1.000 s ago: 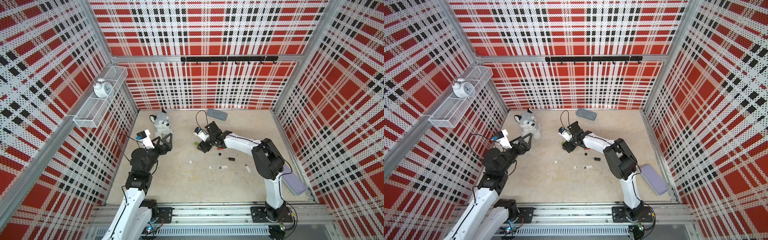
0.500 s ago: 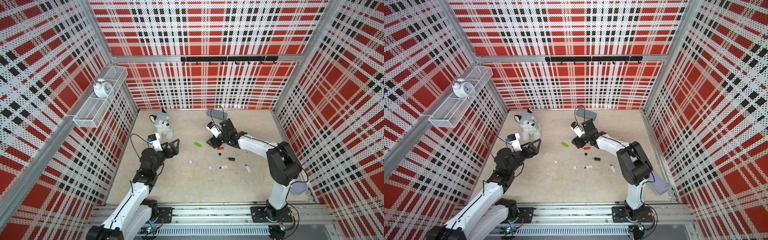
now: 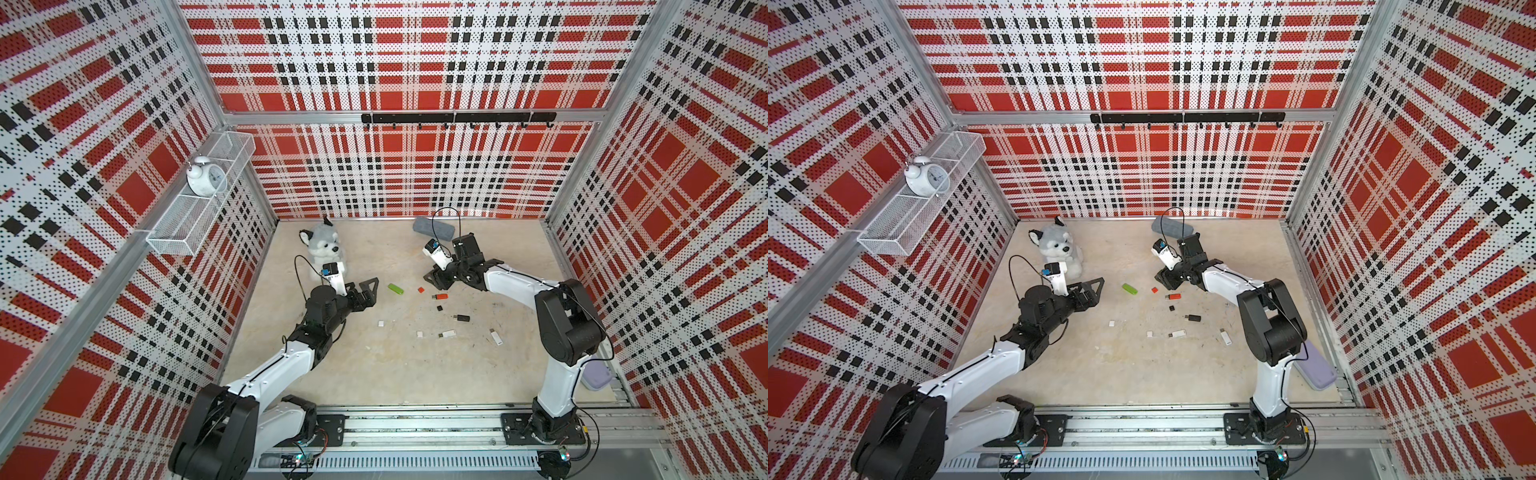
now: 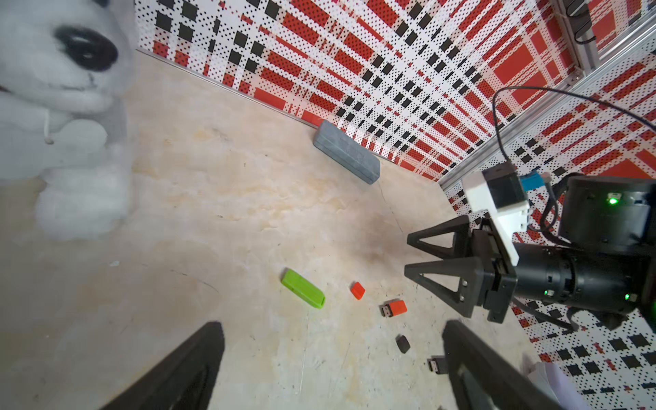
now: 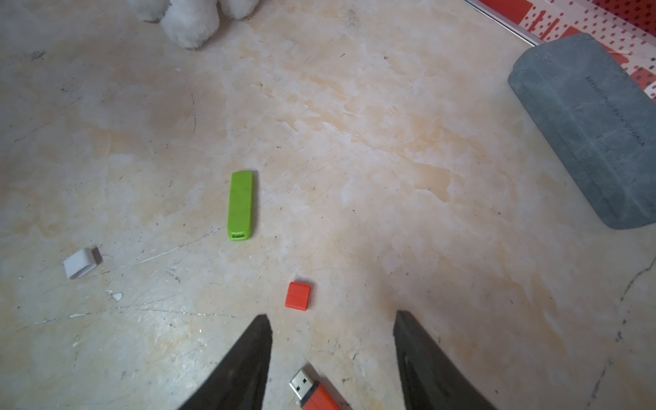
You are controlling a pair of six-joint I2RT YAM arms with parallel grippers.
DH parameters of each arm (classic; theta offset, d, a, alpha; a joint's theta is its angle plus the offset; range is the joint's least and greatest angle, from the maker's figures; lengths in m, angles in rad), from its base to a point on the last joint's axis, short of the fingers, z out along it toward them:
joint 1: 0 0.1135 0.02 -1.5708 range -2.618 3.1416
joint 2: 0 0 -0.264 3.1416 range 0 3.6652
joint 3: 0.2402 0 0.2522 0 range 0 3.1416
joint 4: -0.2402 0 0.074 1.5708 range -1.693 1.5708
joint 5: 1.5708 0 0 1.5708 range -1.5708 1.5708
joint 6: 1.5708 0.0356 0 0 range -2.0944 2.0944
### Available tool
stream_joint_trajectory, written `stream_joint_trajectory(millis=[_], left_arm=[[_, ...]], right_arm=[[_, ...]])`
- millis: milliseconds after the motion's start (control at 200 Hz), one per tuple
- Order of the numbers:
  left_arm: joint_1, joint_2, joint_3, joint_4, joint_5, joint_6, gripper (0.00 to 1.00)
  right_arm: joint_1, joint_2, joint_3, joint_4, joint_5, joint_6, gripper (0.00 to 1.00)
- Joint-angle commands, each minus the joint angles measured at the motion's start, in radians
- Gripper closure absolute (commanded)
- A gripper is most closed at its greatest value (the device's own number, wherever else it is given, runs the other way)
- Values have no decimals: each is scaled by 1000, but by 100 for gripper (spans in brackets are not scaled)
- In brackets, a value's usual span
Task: Close the usb drive cover
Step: Adjust the cover at the center of the board.
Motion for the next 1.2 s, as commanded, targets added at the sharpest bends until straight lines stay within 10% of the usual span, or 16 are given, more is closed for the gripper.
stream_joint_trajectory(millis=[0,1197], left_arm=[[-20,9,34,42,-28,13,2],[-36,-148,18,8,-62,16,2]], right_arm=[[1,15,33,-41,-35,-70,43],[56,266,234,-256,208,-193,52]])
